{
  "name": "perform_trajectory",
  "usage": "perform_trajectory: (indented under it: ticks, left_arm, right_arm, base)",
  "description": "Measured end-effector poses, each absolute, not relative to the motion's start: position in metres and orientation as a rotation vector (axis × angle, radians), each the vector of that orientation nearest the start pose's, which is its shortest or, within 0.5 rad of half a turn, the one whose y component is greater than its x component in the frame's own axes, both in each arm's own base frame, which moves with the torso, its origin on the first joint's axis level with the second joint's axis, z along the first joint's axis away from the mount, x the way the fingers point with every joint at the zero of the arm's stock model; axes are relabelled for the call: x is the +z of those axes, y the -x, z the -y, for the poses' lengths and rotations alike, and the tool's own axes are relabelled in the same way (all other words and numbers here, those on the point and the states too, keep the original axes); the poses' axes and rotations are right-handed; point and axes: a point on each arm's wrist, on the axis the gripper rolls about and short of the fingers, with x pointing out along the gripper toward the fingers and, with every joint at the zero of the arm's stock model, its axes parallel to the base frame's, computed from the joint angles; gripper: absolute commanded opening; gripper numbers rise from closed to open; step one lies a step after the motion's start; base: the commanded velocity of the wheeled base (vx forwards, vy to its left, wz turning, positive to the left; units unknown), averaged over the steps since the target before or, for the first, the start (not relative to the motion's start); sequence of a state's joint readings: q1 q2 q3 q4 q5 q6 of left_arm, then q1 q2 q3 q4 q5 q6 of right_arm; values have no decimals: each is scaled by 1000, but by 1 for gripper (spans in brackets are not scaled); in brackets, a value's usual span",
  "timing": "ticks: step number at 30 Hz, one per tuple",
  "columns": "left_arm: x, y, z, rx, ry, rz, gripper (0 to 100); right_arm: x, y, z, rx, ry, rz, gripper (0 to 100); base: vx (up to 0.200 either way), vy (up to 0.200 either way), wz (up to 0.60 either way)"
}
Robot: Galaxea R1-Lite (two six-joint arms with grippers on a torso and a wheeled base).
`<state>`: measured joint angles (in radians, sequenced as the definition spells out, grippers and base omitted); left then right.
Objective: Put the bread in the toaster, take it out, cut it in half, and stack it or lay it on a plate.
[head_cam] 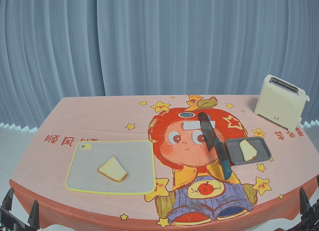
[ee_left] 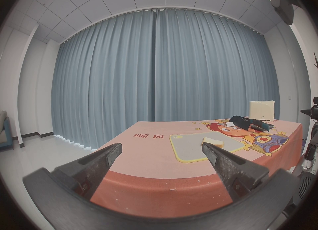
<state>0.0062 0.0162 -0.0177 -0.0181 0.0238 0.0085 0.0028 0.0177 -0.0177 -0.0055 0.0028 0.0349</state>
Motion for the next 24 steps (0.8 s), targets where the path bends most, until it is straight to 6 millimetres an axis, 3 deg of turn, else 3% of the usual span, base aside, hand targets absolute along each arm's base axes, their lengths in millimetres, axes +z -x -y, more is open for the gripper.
perform_trajectory:
  ticks: [16, 24]
  left_arm:
    - [84, 23, 0, 25, -9, 32, 100]
    - [108, 27, -1, 50, -36, 270, 100]
  right_arm:
    - [81, 23, 0, 6, -35, 5, 100]
    - [81, 23, 0, 6, -35, 5, 100]
  base:
    - [0, 0, 0]
    - [0, 0, 0]
